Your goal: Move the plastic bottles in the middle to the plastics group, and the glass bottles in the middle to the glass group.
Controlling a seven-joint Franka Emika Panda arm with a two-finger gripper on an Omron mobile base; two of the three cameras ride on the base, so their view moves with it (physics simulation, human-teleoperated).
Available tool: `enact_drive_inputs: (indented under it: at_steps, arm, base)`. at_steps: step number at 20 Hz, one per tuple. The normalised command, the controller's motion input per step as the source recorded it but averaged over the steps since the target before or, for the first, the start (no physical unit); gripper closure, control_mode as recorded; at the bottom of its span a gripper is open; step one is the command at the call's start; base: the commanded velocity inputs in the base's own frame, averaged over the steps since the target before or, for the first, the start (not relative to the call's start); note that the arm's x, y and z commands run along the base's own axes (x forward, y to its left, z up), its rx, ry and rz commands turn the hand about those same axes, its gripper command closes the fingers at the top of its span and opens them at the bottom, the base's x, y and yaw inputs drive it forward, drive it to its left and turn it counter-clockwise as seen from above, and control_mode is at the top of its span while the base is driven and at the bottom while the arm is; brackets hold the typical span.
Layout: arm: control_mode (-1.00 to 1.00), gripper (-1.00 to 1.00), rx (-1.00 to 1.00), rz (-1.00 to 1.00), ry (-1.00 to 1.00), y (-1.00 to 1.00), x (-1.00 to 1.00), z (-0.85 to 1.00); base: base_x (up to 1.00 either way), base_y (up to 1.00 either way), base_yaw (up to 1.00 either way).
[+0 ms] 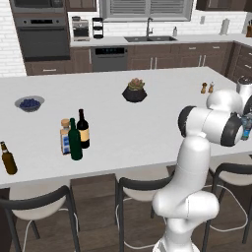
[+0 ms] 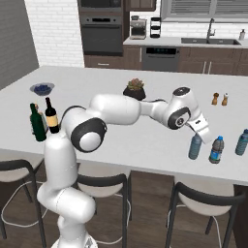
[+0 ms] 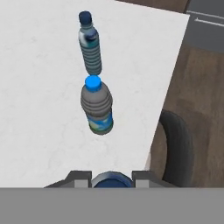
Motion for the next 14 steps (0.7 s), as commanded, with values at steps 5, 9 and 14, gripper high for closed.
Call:
enact_drive_inputs:
  at_steps: [5, 9, 14]
  arm:
    - [-1.0, 1.0, -0.06, 0.0, 0.13, 0.0, 0.0, 0.0]
    - [-1.0, 1.0, 0.0, 0.0, 0.0, 0.0, 0.0, -0.11]
    - [-1.0, 1.0, 0.0, 0.0, 0.0, 0.0, 0.0, -0.32]
  base:
    - [0.0, 0.0, 0.0]
    - [0.0, 0.0, 0.0]
    - [0.0, 0.0, 0.0]
